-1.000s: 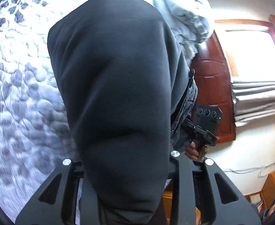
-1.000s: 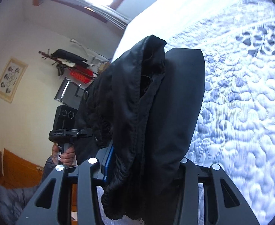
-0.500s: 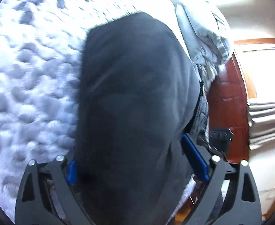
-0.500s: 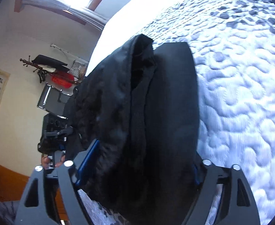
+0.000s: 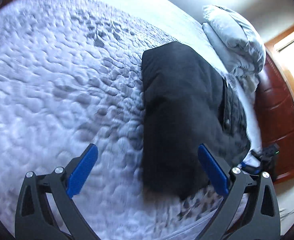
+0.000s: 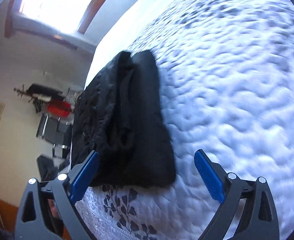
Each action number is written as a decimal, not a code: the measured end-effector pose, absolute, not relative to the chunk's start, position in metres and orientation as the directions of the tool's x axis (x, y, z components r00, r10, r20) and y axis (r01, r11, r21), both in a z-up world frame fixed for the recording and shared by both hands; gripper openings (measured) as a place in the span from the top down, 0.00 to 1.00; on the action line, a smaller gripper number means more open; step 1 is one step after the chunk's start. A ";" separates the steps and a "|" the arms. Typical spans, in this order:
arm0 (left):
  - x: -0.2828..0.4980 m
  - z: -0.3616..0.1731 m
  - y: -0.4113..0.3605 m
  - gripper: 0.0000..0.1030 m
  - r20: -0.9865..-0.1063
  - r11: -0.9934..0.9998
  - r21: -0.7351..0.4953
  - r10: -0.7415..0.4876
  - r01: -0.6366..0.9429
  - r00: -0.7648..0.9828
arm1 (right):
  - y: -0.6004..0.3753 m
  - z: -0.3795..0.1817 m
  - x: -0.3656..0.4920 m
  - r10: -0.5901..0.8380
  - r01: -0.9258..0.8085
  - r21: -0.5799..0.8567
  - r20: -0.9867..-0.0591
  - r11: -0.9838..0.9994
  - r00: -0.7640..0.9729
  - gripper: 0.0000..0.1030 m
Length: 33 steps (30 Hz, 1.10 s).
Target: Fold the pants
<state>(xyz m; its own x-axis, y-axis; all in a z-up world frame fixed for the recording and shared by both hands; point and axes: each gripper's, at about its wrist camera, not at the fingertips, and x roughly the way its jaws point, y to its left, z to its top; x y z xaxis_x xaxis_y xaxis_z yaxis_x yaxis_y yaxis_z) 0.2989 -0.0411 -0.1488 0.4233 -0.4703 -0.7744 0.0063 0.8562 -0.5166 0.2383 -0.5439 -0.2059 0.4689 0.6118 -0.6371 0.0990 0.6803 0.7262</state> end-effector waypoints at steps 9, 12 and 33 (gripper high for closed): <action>0.249 -0.073 -0.063 0.03 -0.751 0.959 -0.258 -0.277 0.121 0.600 | -0.527 -0.122 0.181 0.406 0.047 0.542 -0.681 0.839 0.610 0.06; 0.239 -0.050 -0.074 0.03 -0.731 0.963 -0.233 -0.267 0.138 0.628 | -0.505 -0.091 0.171 0.336 0.021 0.457 -0.684 0.889 0.647 0.04; 0.174 0.015 -0.103 0.03 -0.675 0.992 -0.082 -0.127 0.097 0.726 | -0.425 -0.014 0.122 0.125 0.048 0.225 -0.694 0.973 0.709 0.04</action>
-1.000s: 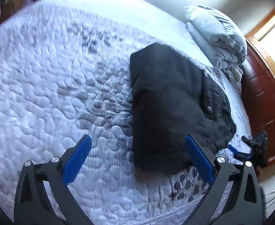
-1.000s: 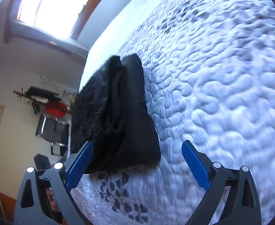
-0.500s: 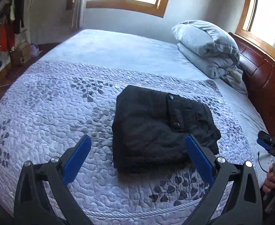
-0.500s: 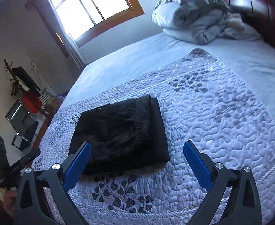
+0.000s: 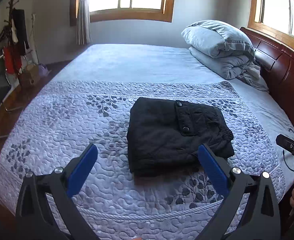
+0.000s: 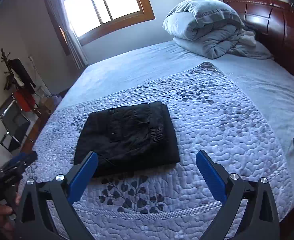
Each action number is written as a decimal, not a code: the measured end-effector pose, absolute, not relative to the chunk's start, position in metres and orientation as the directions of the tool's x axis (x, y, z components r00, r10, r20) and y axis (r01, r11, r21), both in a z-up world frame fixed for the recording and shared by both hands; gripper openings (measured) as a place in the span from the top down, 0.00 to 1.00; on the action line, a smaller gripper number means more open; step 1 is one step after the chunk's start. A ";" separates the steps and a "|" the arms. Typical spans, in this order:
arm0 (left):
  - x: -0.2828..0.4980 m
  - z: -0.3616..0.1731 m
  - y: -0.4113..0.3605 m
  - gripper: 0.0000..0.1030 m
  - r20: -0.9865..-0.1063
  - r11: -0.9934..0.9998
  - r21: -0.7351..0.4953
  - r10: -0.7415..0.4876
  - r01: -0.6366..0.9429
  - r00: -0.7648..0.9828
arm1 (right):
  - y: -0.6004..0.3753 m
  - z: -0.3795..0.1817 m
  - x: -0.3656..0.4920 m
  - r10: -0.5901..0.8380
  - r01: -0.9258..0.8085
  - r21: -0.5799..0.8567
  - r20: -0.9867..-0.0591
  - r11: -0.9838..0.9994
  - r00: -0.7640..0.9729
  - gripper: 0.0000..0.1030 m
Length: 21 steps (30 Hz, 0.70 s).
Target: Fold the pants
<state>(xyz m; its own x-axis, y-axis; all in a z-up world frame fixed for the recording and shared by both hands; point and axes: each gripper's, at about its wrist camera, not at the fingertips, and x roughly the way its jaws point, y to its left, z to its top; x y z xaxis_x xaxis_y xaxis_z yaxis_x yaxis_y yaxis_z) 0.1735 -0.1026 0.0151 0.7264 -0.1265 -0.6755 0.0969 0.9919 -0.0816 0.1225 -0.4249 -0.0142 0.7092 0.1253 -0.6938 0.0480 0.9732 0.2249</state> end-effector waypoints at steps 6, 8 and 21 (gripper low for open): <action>0.165 0.021 -0.105 0.03 -0.680 0.995 -0.037 -0.093 0.093 0.727 | -0.411 -0.018 0.122 0.110 0.051 0.195 -0.728 0.979 0.677 0.04; 0.165 0.018 -0.108 0.03 -0.695 0.996 -0.013 -0.076 0.093 0.715 | -0.403 -0.023 0.123 0.095 0.053 0.172 -0.747 0.984 0.658 0.04; 0.169 -0.002 -0.111 0.03 -0.751 0.996 -0.007 -0.067 0.094 0.657 | -0.396 -0.040 0.129 0.126 0.048 0.194 -0.785 0.980 0.607 0.04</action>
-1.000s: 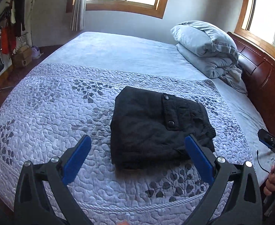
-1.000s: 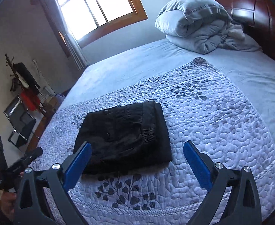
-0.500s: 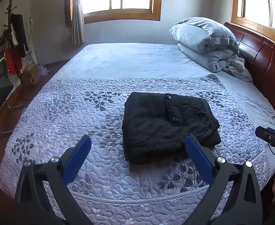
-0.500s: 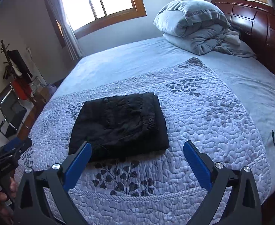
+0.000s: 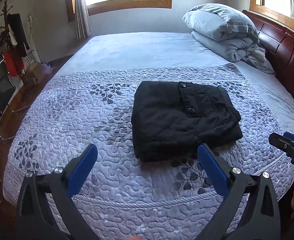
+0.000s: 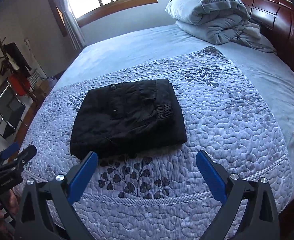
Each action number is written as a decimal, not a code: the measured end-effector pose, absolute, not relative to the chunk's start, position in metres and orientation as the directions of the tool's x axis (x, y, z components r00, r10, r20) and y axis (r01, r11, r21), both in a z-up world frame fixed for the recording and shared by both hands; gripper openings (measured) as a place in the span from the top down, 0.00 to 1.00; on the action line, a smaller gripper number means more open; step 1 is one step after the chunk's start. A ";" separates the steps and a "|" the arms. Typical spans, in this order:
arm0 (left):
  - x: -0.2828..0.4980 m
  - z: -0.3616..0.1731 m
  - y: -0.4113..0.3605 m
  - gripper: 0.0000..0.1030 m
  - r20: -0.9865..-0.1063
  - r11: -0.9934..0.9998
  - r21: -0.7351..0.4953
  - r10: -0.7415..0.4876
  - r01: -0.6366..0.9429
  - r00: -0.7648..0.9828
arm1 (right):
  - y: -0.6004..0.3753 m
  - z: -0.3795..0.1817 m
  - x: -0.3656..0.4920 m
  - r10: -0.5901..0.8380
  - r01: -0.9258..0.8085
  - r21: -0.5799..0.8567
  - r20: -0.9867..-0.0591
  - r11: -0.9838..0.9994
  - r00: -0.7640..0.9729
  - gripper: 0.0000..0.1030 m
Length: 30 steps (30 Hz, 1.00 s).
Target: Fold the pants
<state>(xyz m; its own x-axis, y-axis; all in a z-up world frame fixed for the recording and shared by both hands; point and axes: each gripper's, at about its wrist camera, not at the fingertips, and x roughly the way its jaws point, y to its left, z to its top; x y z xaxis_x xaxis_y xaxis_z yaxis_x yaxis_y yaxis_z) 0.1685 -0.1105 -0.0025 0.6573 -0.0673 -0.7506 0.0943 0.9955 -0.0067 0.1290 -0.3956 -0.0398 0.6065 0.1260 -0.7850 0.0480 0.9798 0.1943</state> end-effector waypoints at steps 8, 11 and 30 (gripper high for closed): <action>0.173 -0.015 -0.109 0.03 -0.778 0.996 -0.010 -0.065 0.090 0.625 | -0.387 -0.047 0.131 0.138 0.025 0.188 -0.799 0.982 0.585 0.04; 0.174 -0.019 -0.109 0.03 -0.786 0.996 -0.009 -0.064 0.092 0.615 | -0.385 -0.049 0.132 0.135 0.019 0.179 -0.804 0.984 0.579 0.04; 0.177 -0.028 -0.107 0.03 -0.796 0.995 -0.008 -0.065 0.097 0.602 | -0.385 -0.050 0.132 0.115 0.018 0.154 -0.807 0.988 0.579 0.04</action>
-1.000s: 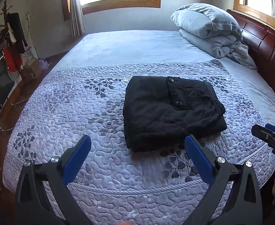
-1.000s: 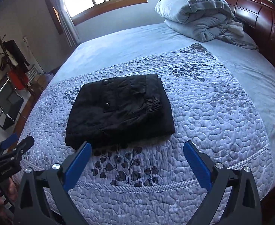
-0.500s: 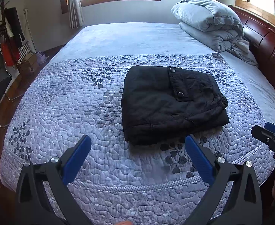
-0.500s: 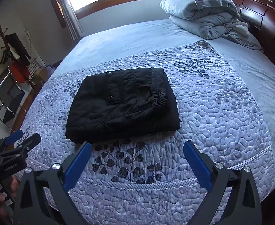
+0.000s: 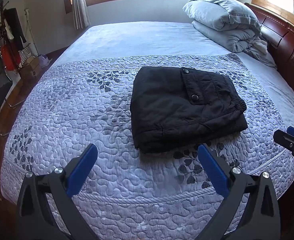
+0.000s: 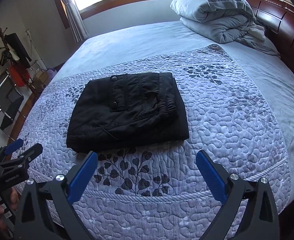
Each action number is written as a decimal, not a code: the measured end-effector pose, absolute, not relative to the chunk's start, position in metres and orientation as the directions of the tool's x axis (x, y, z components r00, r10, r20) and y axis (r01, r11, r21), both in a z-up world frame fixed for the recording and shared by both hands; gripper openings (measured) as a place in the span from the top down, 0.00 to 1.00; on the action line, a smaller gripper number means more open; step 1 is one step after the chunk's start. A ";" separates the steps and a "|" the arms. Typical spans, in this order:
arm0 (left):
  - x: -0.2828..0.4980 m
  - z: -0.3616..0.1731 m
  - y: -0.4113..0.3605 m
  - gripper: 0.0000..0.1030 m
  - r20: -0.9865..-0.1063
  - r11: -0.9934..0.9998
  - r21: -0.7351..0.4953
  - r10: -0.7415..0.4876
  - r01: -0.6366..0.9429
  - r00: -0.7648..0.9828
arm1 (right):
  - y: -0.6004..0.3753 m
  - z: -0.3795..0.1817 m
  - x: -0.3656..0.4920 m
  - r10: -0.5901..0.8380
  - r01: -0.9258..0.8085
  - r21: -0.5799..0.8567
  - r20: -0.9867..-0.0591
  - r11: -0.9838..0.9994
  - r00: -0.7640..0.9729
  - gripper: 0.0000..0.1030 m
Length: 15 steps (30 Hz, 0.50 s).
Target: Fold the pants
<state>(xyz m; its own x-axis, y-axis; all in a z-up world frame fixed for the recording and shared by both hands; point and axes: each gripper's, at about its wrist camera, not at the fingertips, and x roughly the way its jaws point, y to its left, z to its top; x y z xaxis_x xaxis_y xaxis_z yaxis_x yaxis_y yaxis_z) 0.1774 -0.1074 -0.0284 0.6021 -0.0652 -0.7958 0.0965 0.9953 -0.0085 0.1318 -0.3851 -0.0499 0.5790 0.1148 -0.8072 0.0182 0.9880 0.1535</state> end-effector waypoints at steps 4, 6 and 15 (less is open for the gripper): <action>0.177 -0.029 -0.106 0.03 -0.796 0.996 -0.005 -0.060 0.093 0.602 | -0.384 -0.049 0.132 0.106 0.015 0.141 -0.806 0.990 0.583 0.04; 0.178 -0.029 -0.105 0.03 -0.797 0.996 -0.005 -0.058 0.091 0.602 | -0.384 -0.049 0.132 0.106 0.015 0.142 -0.806 0.990 0.582 0.04; 0.177 -0.030 -0.106 0.03 -0.799 0.996 0.001 -0.052 0.088 0.599 | -0.384 -0.048 0.132 0.089 0.019 0.123 -0.808 0.992 0.583 0.04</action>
<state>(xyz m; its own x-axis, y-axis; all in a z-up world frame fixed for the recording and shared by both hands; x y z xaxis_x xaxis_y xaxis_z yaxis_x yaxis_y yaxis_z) 0.1774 -0.1055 -0.0302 0.5994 -0.0518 -0.7988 0.0877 0.9961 0.0012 0.1323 -0.3842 -0.0481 0.5830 0.0885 -0.8076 0.0194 0.9922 0.1228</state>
